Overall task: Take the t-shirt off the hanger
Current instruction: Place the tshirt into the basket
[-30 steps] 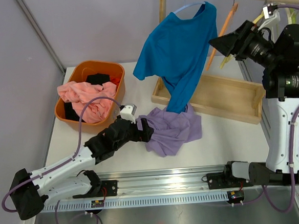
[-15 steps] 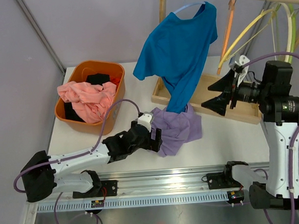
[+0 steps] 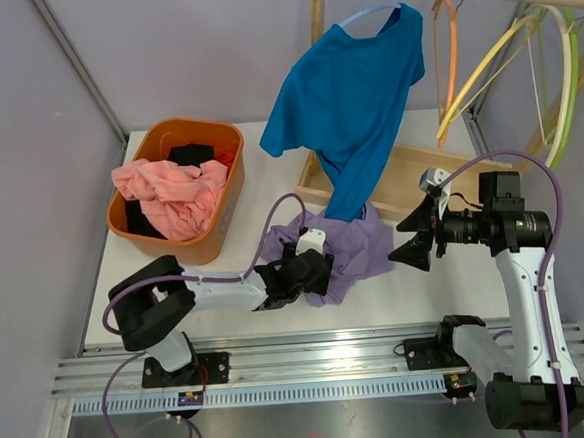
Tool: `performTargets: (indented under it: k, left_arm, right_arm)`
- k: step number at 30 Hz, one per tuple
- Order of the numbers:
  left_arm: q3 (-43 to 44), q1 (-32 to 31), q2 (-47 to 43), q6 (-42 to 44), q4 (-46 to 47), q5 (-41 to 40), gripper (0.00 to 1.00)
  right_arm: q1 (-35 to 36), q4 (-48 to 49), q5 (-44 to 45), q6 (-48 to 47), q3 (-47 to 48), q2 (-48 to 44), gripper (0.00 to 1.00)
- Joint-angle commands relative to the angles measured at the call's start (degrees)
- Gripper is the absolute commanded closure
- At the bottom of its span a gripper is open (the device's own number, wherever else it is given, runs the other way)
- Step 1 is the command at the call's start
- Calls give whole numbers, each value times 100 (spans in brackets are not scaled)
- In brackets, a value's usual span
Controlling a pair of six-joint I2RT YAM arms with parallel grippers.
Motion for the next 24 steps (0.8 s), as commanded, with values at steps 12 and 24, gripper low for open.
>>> performTargets:
  k: [12,24]
  left_arm:
    - [-872,-189,-1476,1030,1816,767,100]
    - [934,-5,-5012,2332,-1050,-522,100]
  right_arm:
    - [13,-1213,-405,-2469,-425,209,13]
    - [101,-1347,-590,-3062,-592,306,13]
